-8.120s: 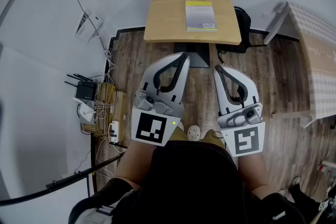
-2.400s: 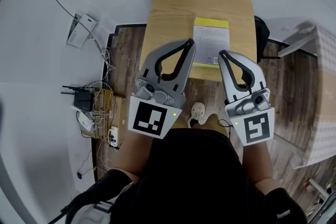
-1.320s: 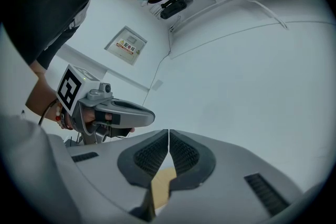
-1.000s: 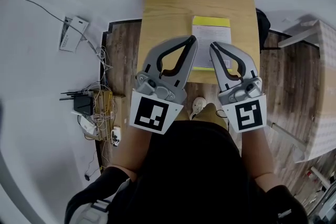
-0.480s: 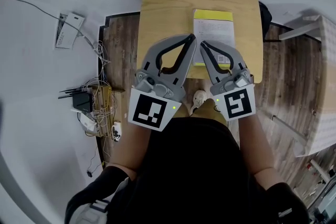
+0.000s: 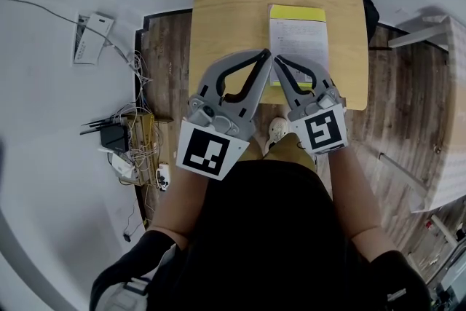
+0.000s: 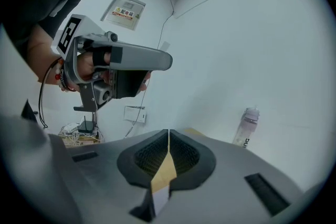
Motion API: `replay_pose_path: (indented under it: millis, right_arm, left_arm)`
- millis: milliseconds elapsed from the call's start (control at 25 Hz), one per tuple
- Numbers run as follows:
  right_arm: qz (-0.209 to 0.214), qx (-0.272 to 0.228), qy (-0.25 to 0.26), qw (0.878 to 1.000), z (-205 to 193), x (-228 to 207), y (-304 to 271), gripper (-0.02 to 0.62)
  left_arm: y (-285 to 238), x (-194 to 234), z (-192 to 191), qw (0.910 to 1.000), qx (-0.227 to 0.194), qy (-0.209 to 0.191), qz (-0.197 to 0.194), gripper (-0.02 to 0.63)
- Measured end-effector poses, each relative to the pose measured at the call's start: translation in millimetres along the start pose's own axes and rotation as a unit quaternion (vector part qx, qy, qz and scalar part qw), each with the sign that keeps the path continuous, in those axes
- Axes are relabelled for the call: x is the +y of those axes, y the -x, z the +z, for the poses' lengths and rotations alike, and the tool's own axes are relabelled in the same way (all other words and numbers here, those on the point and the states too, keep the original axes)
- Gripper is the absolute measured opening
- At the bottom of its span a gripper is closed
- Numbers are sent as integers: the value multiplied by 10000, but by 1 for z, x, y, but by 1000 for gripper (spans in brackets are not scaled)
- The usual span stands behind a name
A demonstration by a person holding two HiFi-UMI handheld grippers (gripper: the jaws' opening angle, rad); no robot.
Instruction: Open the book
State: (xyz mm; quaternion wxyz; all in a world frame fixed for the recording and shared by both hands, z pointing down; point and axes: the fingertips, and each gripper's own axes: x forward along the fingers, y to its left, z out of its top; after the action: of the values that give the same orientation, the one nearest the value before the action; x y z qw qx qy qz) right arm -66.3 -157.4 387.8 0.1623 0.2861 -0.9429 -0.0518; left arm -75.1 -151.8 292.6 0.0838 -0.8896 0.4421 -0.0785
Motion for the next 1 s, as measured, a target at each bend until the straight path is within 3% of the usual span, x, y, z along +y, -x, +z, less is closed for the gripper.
replay_pose_path:
  millis: [1000]
  right_arm:
    - [478,1236,-2,9912,-102,42,-24,32]
  left_arm:
    - [6,-3,-32,9994,225,136,-246,5]
